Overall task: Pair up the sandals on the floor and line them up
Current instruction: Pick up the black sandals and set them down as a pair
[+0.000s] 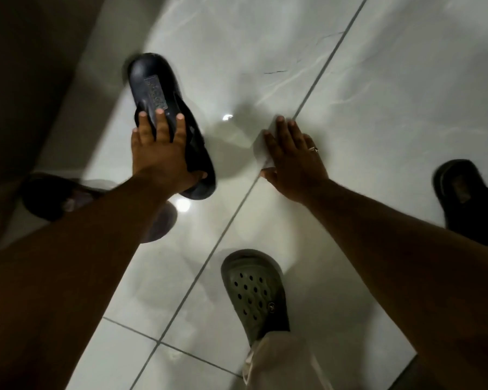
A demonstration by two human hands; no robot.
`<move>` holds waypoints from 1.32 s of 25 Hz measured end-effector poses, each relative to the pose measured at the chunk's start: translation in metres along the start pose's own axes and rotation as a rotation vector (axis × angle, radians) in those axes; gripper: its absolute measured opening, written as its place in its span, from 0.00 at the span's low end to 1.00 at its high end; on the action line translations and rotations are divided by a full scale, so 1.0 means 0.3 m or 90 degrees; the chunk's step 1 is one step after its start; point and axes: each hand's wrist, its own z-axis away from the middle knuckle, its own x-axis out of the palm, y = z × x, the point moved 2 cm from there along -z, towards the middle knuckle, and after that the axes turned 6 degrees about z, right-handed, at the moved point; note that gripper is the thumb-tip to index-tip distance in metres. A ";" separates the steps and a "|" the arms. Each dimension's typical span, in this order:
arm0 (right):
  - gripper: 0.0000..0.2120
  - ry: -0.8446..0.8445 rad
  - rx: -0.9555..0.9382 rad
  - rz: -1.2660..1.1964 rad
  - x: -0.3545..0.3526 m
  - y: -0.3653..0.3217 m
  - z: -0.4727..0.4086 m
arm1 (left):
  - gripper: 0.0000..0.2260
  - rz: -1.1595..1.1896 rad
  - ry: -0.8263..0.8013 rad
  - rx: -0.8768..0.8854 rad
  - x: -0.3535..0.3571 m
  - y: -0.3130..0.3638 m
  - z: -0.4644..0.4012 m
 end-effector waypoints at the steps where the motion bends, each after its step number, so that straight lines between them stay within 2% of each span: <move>1: 0.38 -0.001 0.021 -0.007 0.012 0.041 0.036 | 0.53 0.014 0.008 0.001 0.019 0.030 0.020; 4: 0.39 -0.011 0.155 -0.058 0.083 0.170 0.187 | 0.54 0.036 0.021 0.006 0.072 0.128 0.074; 8: 0.41 -0.063 0.540 -0.177 0.253 0.320 0.509 | 0.55 0.025 0.066 0.084 0.143 0.255 0.141; 10: 0.42 -0.091 0.675 -0.200 0.321 0.355 0.661 | 0.55 0.020 0.078 0.092 0.163 0.282 0.145; 11: 0.43 -0.105 0.710 -0.227 0.346 0.362 0.714 | 0.55 0.016 0.080 0.093 0.172 0.285 0.144; 14: 0.44 -0.113 0.719 -0.308 0.383 0.358 0.756 | 0.57 0.010 0.096 0.116 0.187 0.277 0.141; 18: 0.45 -0.100 0.742 -0.383 0.314 0.264 0.610 | 0.56 0.008 0.110 0.121 0.178 0.270 0.144; 21: 0.44 -0.071 0.690 -0.430 0.192 0.138 0.393 | 0.54 -0.006 0.084 0.121 0.164 0.252 0.159; 23: 0.41 -0.084 0.609 -0.481 0.101 0.059 0.233 | 0.55 -0.015 0.048 0.071 0.151 0.219 0.160; 25: 0.36 -0.101 0.513 -0.519 0.000 0.002 0.089 | 0.55 -0.022 0.022 0.003 0.141 0.171 0.152; 27: 0.28 -0.037 0.390 -0.504 -0.104 -0.012 -0.005 | 0.55 -0.018 0.014 -0.023 0.133 0.139 0.140; 28: 0.25 0.018 0.322 -0.460 -0.142 -0.002 -0.033 | 0.55 -0.005 0.016 -0.025 0.127 0.130 0.130; 30: 0.26 0.091 0.174 -0.292 -0.174 0.029 -0.053 | 0.55 0.021 0.024 -0.026 0.114 0.129 0.115; 32: 0.32 0.056 0.050 -0.109 -0.153 0.046 -0.053 | 0.56 0.025 0.028 -0.037 0.101 0.132 0.099; 33: 0.35 0.065 0.027 -0.059 -0.140 0.056 -0.053 | 0.55 0.020 0.028 -0.043 0.097 0.139 0.090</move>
